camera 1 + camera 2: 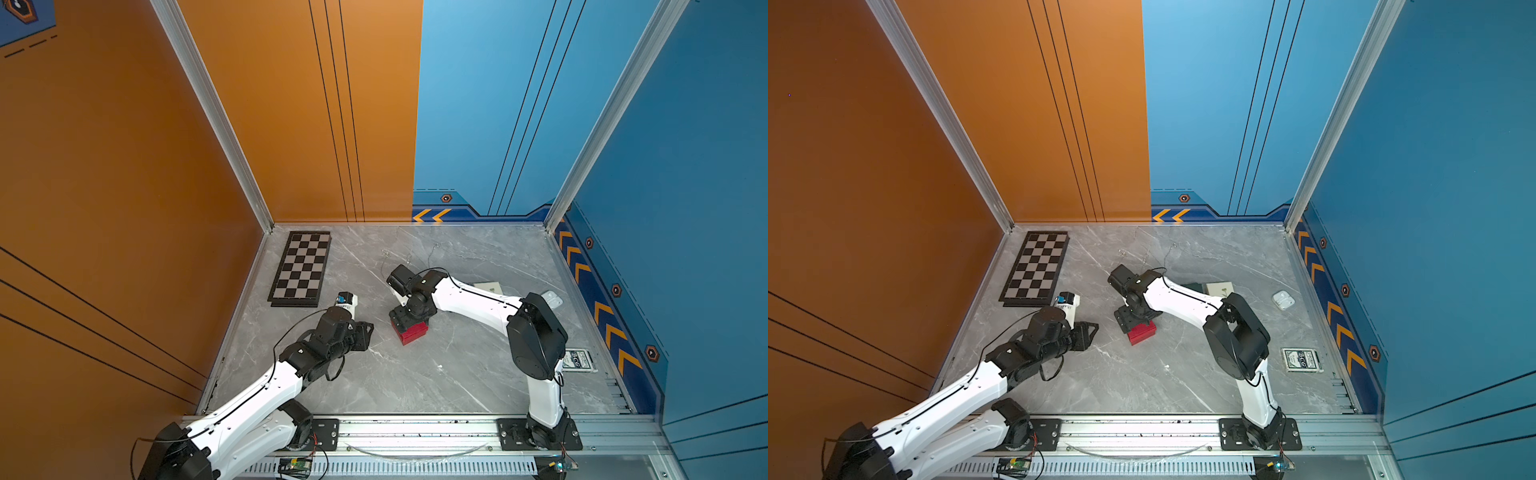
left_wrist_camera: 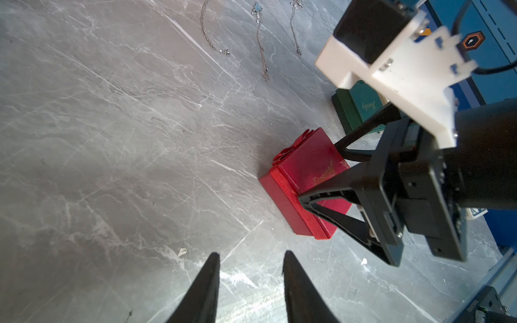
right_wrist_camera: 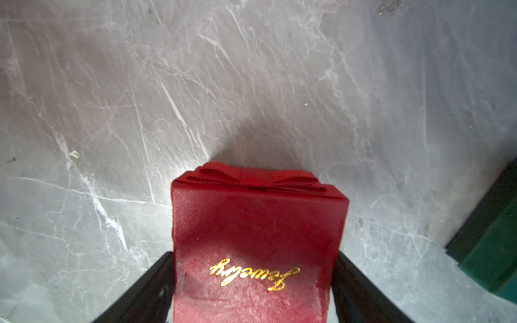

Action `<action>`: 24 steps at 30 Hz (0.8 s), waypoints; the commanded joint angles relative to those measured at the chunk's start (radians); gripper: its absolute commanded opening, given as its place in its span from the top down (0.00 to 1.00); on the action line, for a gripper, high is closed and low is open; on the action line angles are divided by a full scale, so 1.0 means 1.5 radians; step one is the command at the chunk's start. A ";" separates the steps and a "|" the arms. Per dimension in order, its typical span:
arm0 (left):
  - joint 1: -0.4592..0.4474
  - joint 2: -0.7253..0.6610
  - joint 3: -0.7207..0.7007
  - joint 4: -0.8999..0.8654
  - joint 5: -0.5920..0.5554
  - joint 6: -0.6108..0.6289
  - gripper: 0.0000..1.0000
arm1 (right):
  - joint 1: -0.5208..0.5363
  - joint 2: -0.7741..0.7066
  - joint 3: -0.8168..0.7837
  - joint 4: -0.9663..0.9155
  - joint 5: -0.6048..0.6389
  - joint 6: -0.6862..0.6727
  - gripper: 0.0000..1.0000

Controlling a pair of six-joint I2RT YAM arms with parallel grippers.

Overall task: Take the necklace out of the lift-off lid jewelry box
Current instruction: Close the lid on the jewelry box.

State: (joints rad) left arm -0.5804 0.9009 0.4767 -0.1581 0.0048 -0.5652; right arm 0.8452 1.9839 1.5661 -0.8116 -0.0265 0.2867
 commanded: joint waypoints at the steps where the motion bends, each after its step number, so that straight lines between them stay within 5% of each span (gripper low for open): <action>1: 0.009 -0.007 -0.010 -0.014 0.008 0.006 0.61 | 0.001 -0.012 -0.001 -0.017 -0.009 -0.007 0.16; 24: 0.009 -0.010 -0.010 -0.015 0.009 0.006 0.61 | 0.000 0.004 -0.013 -0.015 -0.001 -0.009 0.17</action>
State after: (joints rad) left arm -0.5804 0.8974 0.4767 -0.1581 0.0048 -0.5652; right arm 0.8452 1.9839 1.5604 -0.8116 -0.0269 0.2844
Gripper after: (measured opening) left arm 0.392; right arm 0.838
